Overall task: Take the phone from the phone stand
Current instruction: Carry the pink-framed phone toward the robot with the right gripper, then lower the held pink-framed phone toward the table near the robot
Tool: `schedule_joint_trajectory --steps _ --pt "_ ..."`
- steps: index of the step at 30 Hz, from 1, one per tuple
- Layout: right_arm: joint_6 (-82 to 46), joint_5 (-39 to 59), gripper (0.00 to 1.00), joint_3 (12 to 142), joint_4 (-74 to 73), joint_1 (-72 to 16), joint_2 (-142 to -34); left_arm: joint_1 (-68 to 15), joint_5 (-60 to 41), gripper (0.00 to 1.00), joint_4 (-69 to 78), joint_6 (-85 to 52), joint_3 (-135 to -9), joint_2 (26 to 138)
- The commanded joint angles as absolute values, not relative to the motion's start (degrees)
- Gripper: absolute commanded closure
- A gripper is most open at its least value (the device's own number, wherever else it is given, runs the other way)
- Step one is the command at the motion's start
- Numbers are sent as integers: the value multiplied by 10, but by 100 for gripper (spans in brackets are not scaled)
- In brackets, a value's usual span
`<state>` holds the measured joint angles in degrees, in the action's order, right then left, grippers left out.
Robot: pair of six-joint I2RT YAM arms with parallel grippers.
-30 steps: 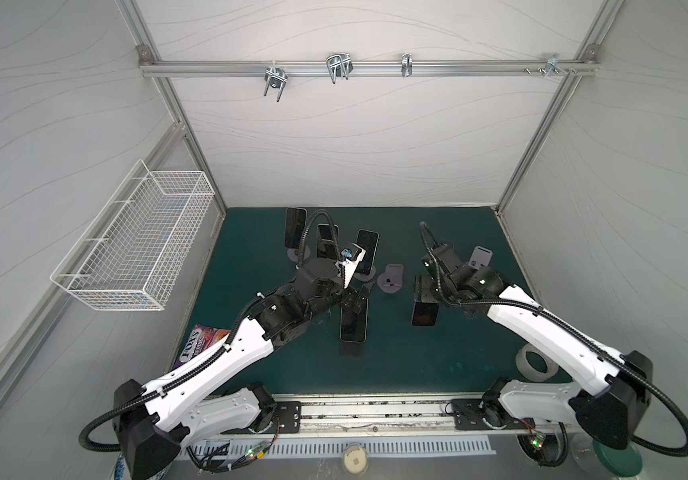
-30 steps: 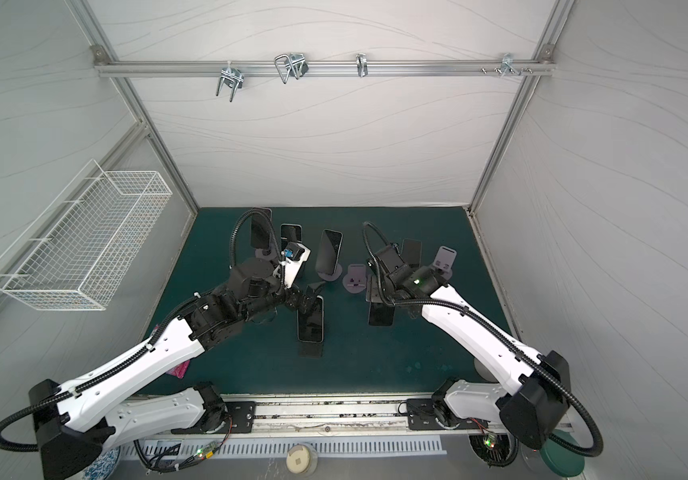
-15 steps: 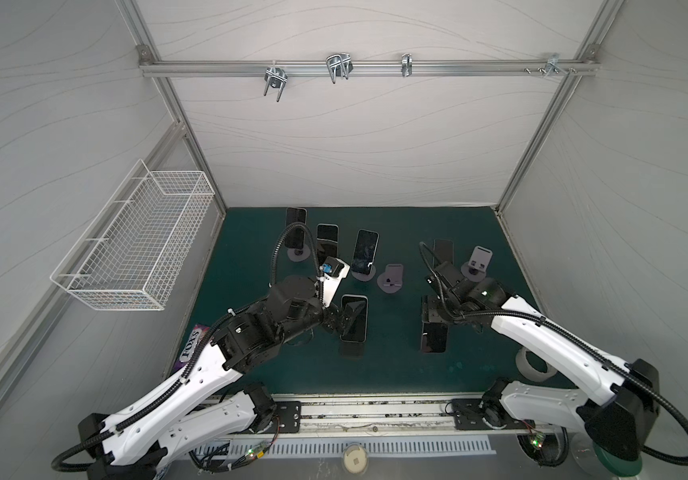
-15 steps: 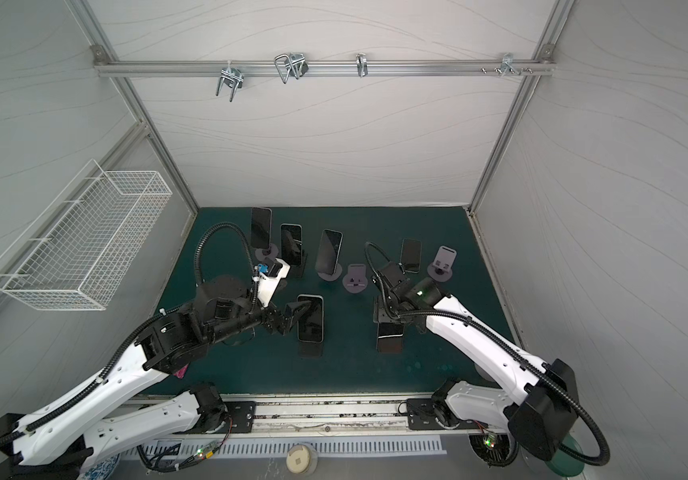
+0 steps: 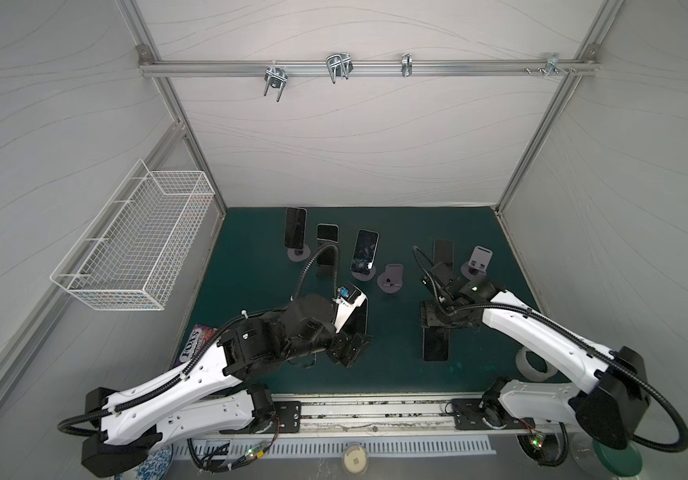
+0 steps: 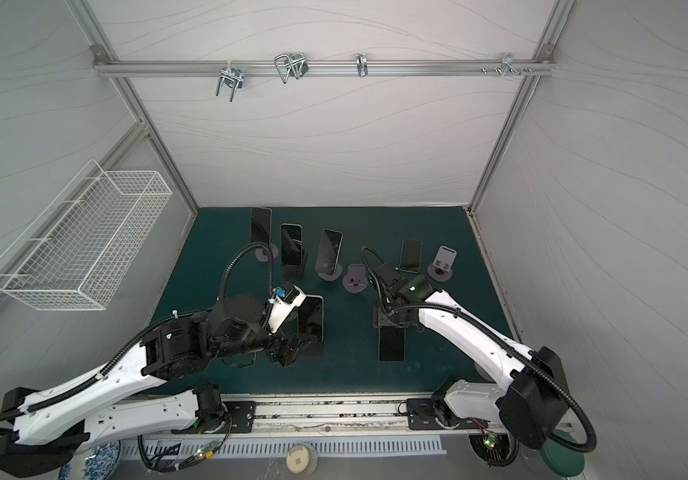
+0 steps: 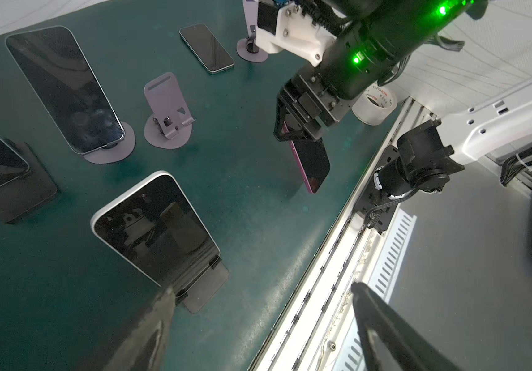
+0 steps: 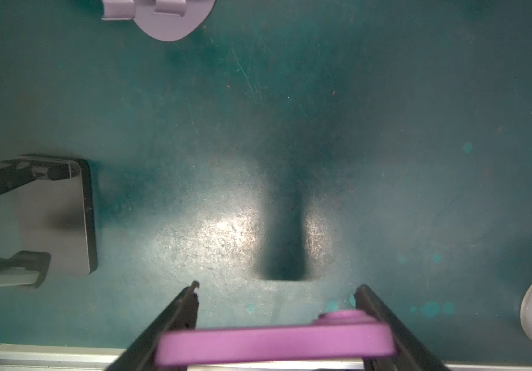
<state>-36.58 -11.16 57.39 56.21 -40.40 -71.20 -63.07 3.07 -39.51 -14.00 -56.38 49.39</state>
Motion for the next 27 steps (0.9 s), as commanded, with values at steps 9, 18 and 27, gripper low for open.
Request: schedule_joint_trajectory --steps 9,18,27 --pt "-337 -70 52 561 558 -342 -717 -645 61 13 -394 -157 -572 496" --pt "-291 -79 51 584 571 -278 -757 -645 61 13 -385 -159 -548 489" --pt "-249 -60 52 623 547 -233 -833 -645 62 13 -372 -164 -528 478"
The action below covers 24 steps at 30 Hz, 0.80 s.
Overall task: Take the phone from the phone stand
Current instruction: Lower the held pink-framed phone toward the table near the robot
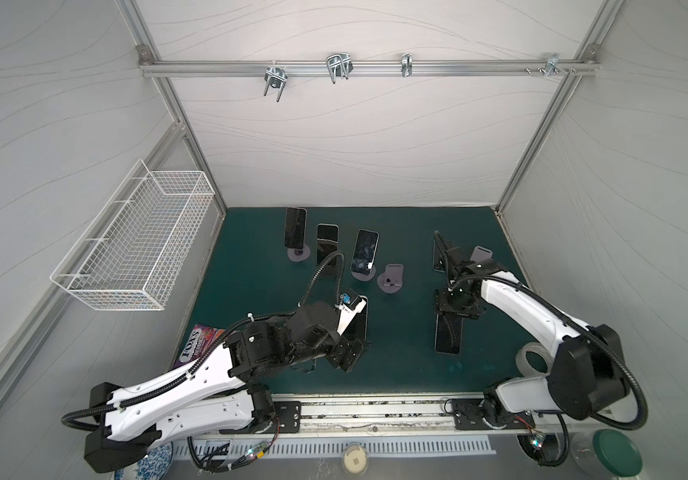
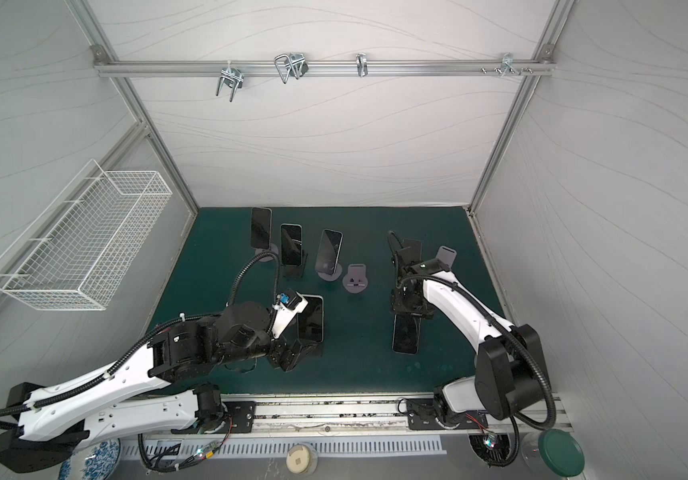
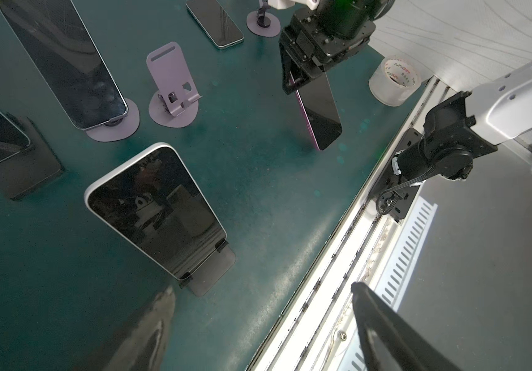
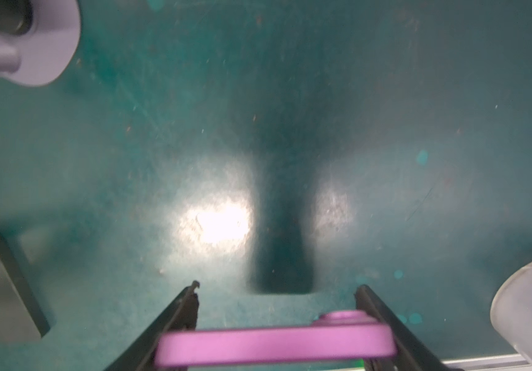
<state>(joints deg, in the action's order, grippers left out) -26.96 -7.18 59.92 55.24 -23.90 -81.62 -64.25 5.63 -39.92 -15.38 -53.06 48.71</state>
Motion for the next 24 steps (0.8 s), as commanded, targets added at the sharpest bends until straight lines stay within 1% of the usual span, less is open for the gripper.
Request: schedule_joint_trajectory --steps 1,6,12,19,24 --pt "-247 -60 52 631 546 -232 -846 -645 63 13 -371 -166 -526 477" --pt "-238 -48 52 670 543 -229 -906 -645 64 12 -368 -164 -519 479" --pt "-236 -42 52 697 539 -230 -950 -645 61 12 -370 -163 -518 477" --pt "-236 -31 51 702 524 -230 -975 -645 65 12 -368 -188 -497 453" --pt "-234 -23 51 684 496 -230 -969 -645 74 11 -385 -202 -494 441"
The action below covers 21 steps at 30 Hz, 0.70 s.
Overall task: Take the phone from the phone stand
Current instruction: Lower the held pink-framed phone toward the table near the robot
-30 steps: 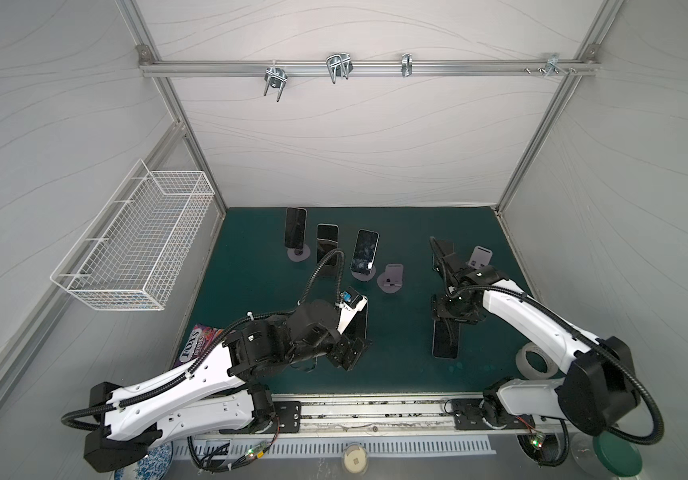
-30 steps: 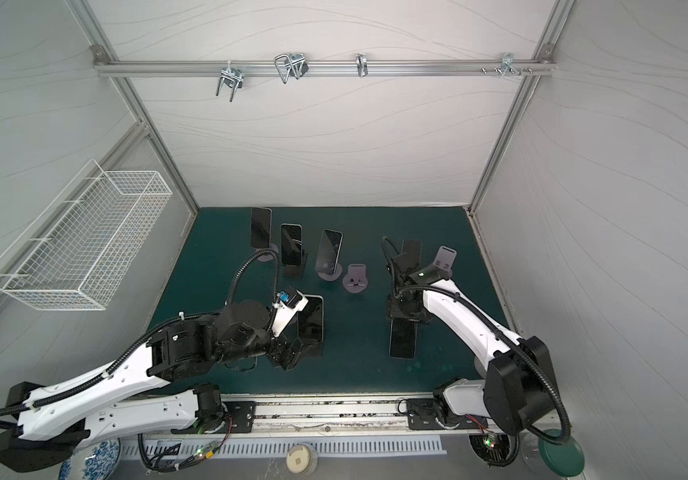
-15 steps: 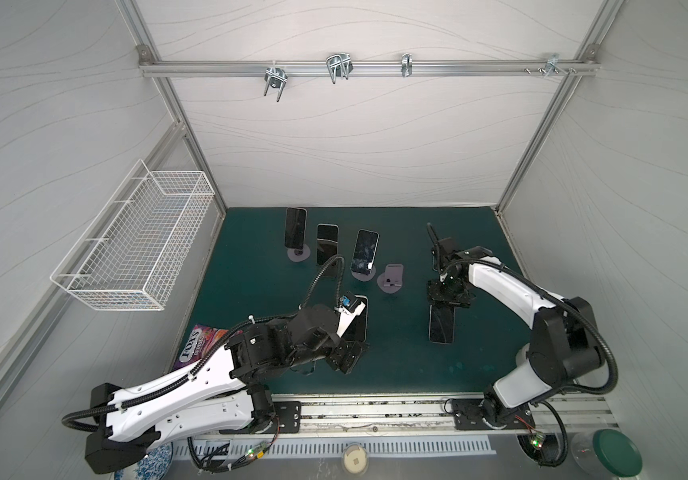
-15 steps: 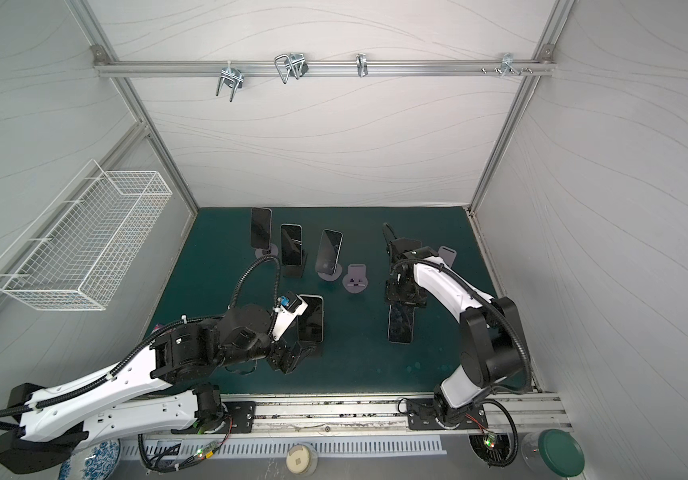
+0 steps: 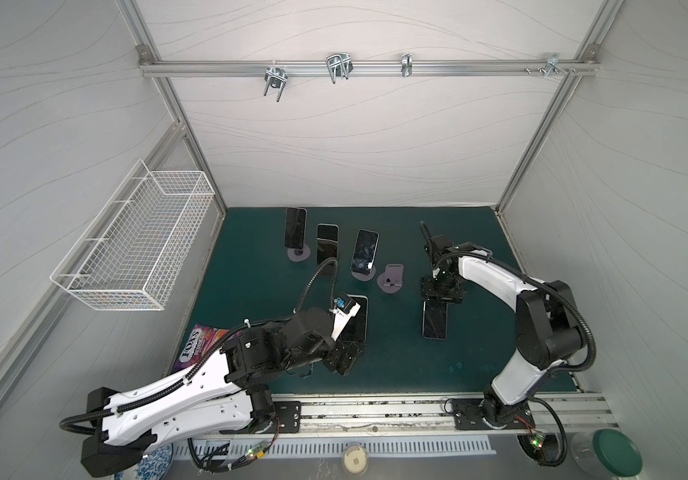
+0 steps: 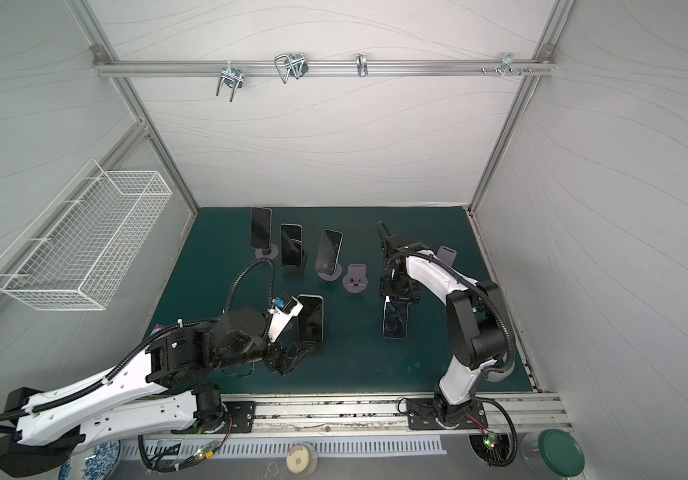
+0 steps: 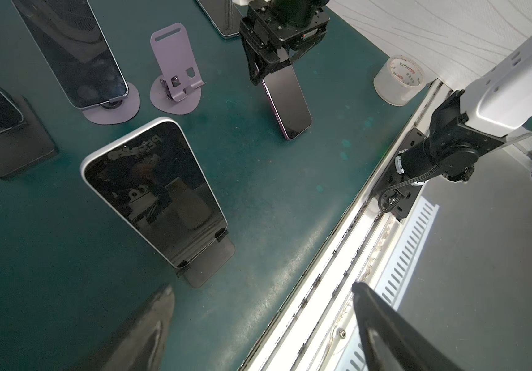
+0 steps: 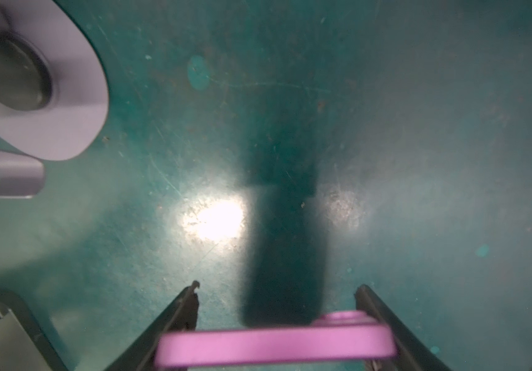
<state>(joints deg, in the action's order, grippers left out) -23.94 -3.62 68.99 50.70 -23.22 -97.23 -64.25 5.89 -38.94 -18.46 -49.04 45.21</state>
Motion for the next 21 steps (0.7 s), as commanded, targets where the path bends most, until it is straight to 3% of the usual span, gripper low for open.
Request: schedule_joint_trajectory --steps 1,21 --pt "-232 -22 51 679 490 -230 -970 -645 80 11 -391 -205 -493 437" --pt "-245 -48 51 638 432 -237 -987 -645 129 12 -413 -240 -463 368"
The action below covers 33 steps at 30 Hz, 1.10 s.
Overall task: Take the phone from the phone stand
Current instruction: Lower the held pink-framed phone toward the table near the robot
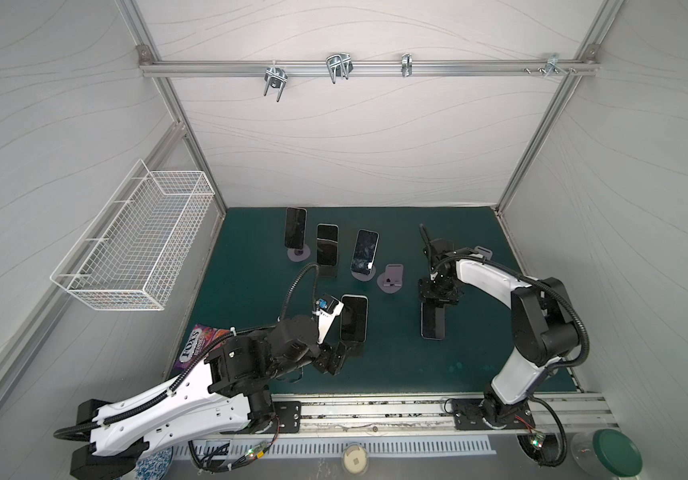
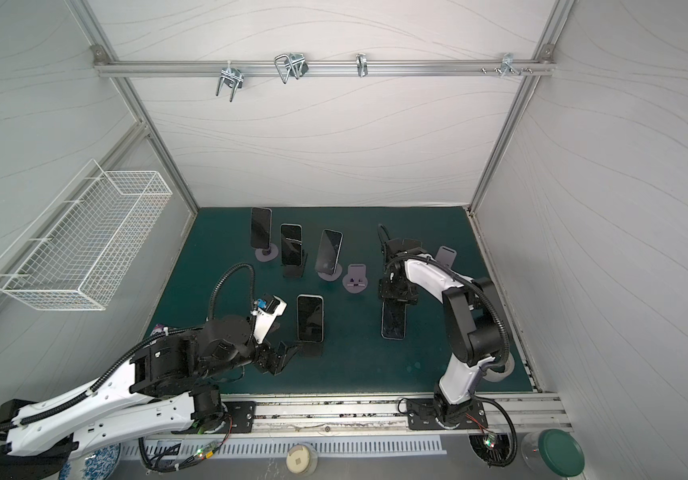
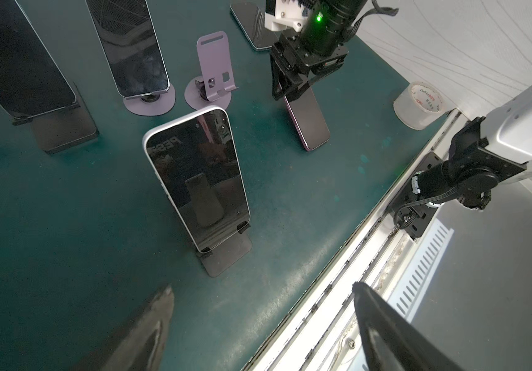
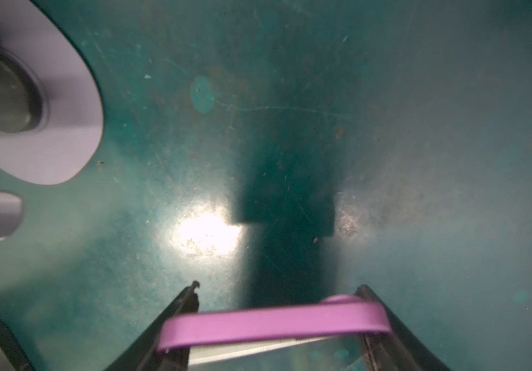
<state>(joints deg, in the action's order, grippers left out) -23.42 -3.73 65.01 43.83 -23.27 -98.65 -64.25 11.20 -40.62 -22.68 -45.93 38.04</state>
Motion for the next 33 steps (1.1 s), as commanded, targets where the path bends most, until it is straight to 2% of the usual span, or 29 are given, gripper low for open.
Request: schedule_joint_trajectory --steps 1,20,33 --pt "-247 -50 50 635 429 -238 -986 -645 129 12 -413 -241 -463 365" --pt "-269 -92 49 585 364 -282 -973 -645 142 11 -444 -243 -474 339" --pt "-298 -122 46 579 367 -308 -1010 -645 171 11 -460 -252 -458 308"
